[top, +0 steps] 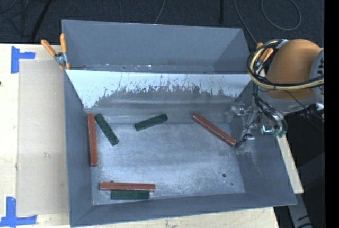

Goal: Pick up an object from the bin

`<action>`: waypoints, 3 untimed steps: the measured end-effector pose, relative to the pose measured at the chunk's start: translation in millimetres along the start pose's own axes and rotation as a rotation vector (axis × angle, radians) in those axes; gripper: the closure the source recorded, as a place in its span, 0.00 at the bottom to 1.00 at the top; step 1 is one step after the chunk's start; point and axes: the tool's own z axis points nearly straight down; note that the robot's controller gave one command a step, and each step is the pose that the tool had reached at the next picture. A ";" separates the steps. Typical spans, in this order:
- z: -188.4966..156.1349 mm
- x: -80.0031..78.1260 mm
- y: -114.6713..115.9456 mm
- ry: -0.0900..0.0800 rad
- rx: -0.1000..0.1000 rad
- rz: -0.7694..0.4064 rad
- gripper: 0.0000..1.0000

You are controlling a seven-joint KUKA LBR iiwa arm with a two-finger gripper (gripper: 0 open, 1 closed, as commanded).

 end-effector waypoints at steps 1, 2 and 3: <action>65.7 -36.0 -1.0 -0.006 0.001 -0.061 0.00; 61.6 -36.3 -0.5 -0.008 0.002 -0.064 1.00; -99.5 23.2 23.0 -0.014 0.003 -0.075 1.00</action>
Offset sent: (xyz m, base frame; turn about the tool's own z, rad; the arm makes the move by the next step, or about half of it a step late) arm 0.0353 -0.0018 -0.0614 -0.0619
